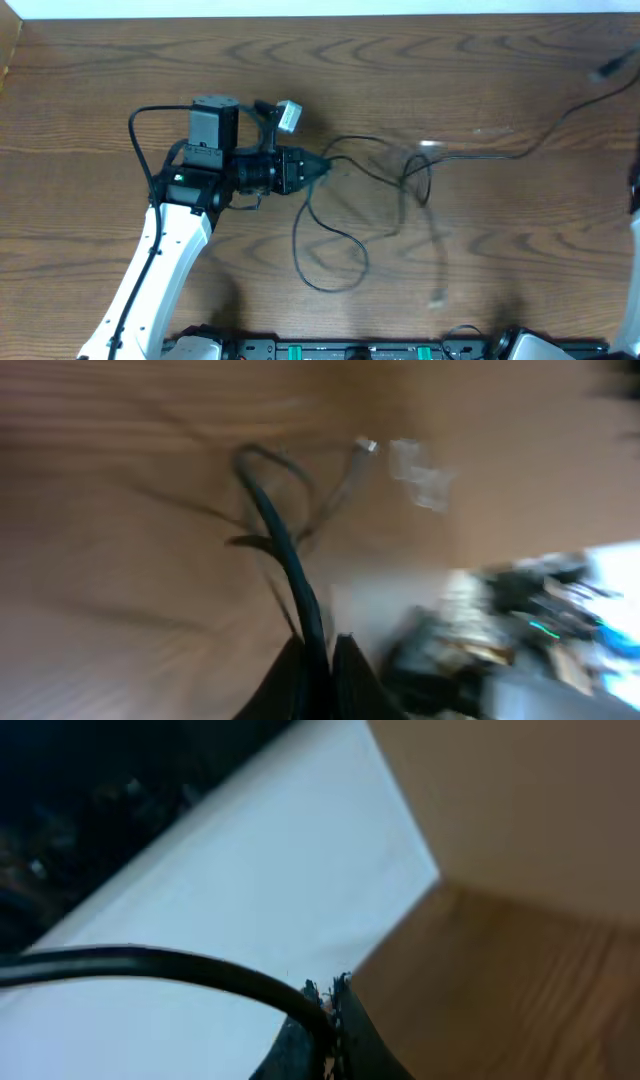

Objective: Untangle cables

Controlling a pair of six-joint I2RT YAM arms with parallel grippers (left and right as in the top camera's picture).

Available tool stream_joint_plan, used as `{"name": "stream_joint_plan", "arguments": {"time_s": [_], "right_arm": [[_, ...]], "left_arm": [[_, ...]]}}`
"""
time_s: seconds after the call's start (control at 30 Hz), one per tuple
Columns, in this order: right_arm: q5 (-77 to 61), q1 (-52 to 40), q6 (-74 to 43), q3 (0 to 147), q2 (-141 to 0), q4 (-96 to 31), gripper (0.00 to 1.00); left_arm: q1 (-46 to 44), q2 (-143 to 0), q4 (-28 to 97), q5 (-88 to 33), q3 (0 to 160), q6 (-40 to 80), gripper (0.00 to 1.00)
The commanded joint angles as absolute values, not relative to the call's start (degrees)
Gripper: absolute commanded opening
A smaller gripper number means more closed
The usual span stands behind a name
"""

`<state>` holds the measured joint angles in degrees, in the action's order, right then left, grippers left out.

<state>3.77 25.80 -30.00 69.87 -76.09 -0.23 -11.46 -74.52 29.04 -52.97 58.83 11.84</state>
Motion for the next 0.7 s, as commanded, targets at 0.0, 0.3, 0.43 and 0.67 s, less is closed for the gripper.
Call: {"name": "stream_joint_plan", "arguments": {"time_s": [0.0, 0.3, 0.43, 0.67], "right_arm": [[-1.0, 26.7, -21.3, 74.7, -75.3, -0.8, 0.01], [10.7, 26.7, -7.5, 77.2, -75.3, 0.8, 0.01], [15.4, 26.7, 0.9, 77.4, -75.3, 0.9, 0.01], [13.8, 26.2, 0.9, 77.4, -76.2, -0.9, 0.01]], "left_arm": [[-11.2, -73.7, 32.5, -29.2, 59.2, 7.6, 0.08], [-11.2, -73.7, 36.6, 6.0, 59.2, 9.2, 0.08], [-11.1, -73.7, 39.2, 30.8, 59.2, 17.8, 0.08], [-10.2, -73.7, 42.7, 49.5, 59.2, 39.6, 0.08]]}}
